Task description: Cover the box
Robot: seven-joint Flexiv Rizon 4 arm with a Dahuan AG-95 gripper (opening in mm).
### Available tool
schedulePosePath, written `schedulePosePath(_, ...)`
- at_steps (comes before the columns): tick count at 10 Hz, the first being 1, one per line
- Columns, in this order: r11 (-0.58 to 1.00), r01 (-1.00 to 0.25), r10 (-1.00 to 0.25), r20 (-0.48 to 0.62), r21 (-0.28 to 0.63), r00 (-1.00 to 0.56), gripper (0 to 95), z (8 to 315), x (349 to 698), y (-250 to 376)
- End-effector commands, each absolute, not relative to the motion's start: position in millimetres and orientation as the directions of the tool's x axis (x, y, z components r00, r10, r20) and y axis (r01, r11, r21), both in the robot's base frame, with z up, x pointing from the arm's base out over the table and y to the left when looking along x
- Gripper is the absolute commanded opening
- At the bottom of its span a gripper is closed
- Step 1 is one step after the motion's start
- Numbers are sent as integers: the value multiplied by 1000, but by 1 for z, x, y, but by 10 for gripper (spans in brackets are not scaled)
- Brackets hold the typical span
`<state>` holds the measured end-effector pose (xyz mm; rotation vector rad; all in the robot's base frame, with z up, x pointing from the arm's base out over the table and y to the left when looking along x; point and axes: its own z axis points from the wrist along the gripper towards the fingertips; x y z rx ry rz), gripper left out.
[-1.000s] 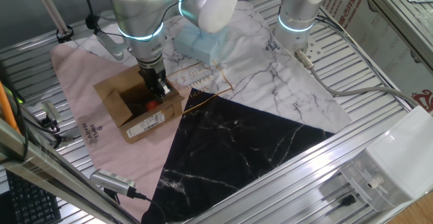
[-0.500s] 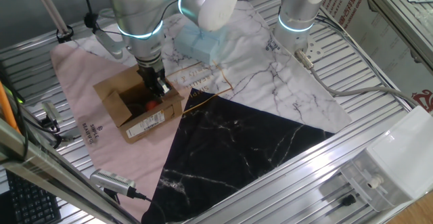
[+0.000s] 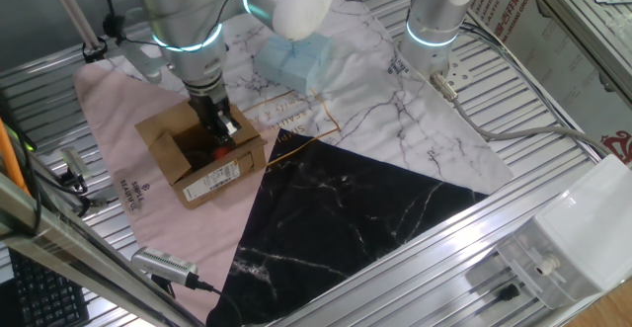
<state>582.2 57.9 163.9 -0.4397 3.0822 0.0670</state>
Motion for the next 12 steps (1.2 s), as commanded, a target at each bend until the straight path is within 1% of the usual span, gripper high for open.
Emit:
schedulePosePath(1,960,-276,-275,-27,42,-961,0,168,583,59)
schedulePosePath(3,956,-290,-289,-29,38,-957,0,172,587,59)
schedulePosePath(6,953,-302,-301,-14,35,-953,0,187,612,64)
schedulePosePath(8,954,-299,-299,-11,34,-954,0,195,638,75)
schedulePosePath(11,955,-294,-295,5,31,-956,0,197,661,88)
schedulePosePath(12,954,-298,-298,4,31,-955,0,196,663,88)
